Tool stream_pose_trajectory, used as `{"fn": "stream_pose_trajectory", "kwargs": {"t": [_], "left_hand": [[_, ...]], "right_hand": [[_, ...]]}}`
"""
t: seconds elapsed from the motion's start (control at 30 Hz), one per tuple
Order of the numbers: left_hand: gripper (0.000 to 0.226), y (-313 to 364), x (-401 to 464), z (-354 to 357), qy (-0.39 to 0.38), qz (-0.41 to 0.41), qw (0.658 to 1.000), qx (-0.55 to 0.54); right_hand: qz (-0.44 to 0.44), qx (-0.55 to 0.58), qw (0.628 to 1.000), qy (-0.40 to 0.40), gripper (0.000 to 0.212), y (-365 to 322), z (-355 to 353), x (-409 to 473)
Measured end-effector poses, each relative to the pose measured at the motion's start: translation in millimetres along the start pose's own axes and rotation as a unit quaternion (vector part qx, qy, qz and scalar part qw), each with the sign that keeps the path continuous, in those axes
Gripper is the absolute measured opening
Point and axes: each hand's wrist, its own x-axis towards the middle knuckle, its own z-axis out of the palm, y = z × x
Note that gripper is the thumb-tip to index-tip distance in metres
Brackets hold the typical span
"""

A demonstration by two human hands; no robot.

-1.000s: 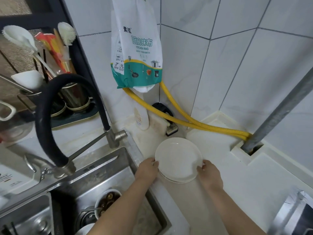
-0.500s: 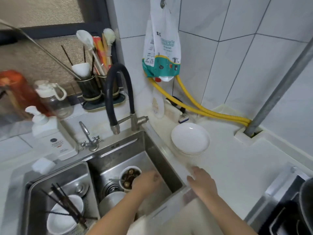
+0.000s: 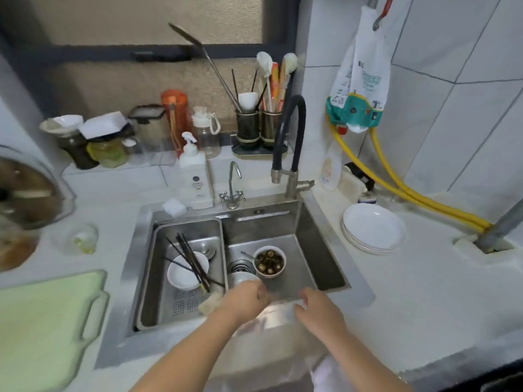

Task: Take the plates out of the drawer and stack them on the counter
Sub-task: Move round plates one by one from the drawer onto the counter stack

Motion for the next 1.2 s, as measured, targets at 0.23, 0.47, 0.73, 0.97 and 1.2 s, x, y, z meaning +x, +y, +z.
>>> {"fn": "stream_pose_trajectory", "kwargs": {"t": [0.23,0.47,0.73,0.97,1.2], "left_hand": [[0.034,-30,-93,16,0.071,-0.125,0.989,-0.023],[0.030,-72,-203,42,0.106,-0.247,0.961,-0.061],[0.030,-126,-305,65,0.151,-0.357,0.914,-0.117],[0.030,-180,-366,72,0.157,-0.418,0.881,-0.155],[0.029,-249,-398,60,0.106,-0.414,0.887,-0.176]], "right_hand": [[-0.129,-0.052,0.989,-0.046,0.038,-28,25,-32],[-0.249,-0.092,0.955,-0.132,0.039,-64,69,-76],[-0.315,-0.136,0.915,-0.212,0.039,-105,137,-125],[-0.321,-0.156,0.894,-0.271,0.040,-146,203,-162],[-0.291,-0.153,0.900,-0.286,0.029,-200,261,-194]]}}
